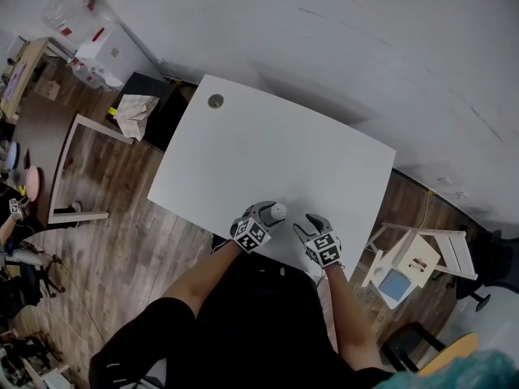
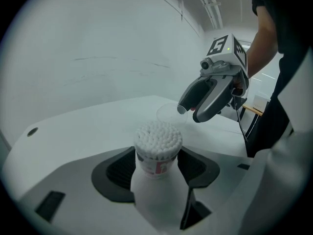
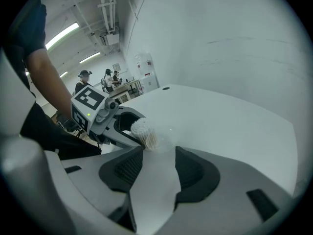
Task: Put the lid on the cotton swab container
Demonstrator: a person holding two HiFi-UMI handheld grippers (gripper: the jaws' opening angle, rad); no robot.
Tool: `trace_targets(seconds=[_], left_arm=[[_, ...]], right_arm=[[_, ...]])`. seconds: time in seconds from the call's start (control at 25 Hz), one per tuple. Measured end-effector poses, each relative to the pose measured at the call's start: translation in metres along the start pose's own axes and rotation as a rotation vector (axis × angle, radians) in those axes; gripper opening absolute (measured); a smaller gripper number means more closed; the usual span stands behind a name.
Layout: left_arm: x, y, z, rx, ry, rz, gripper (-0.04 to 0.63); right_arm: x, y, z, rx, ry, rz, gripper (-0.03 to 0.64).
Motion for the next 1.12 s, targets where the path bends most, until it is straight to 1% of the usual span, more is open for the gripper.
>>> trace_targets(seconds=[0.08, 0.2, 0.4, 0.52, 0.6, 0.68, 0.8, 0.88, 1.12], left_arm=[[0.000, 0.000, 0.000, -0.002, 0.000, -0.002, 0.273], [0.003, 0.000, -0.001, -0.008, 0.001, -0.008, 0.273], [0.002, -0.002, -0.002, -0.019, 0.007, -0.018, 0.270], [-0.003, -0.003, -0.002, -0.013, 0.005, -0.014, 0.270], [-0.003, -0.003, -0.002, -0.016, 0.007, -0.019, 0.269], [-0.001, -0.004, -0.002, -0.021, 0.008, -0.032, 0.268], [0.000, -0.008, -0.001, -0.029, 0.006, -0.049, 0.267], [0.000, -0.008, -0.001, -0.030, 0.005, -0.052, 0.265], [-0.001, -0.009, -0.005, -0.029, 0.000, -0.069, 0.265]], right_arm=[[0.000, -0.003, 0.000, -0.005, -0.008, 0.013, 0.201], [-0.004, 0.004, 0.003, -0.030, -0.023, -0.006, 0.201], [-0.009, 0.004, -0.002, -0.032, -0.065, -0.004, 0.199], [-0.019, 0.005, -0.010, -0.049, -0.106, 0.047, 0.199], [-0.027, 0.008, -0.013, -0.085, -0.143, 0.092, 0.198], [-0.032, 0.014, -0.015, -0.116, -0.167, 0.095, 0.195], [-0.034, 0.020, -0.017, -0.140, -0.181, 0.095, 0.170], [-0.037, 0.021, -0.017, -0.158, -0.192, 0.131, 0.116], [-0.041, 0.028, -0.015, -0.197, -0.202, 0.183, 0.109]])
Point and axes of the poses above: the fingertips, and each gripper's own axes: z forward along the fingers, y to its left, x out of its underside, the point moved 3 cm from there along -z, backward along the fingers, and after that the axes turned 15 degrees about z, right-handed, at the moved point
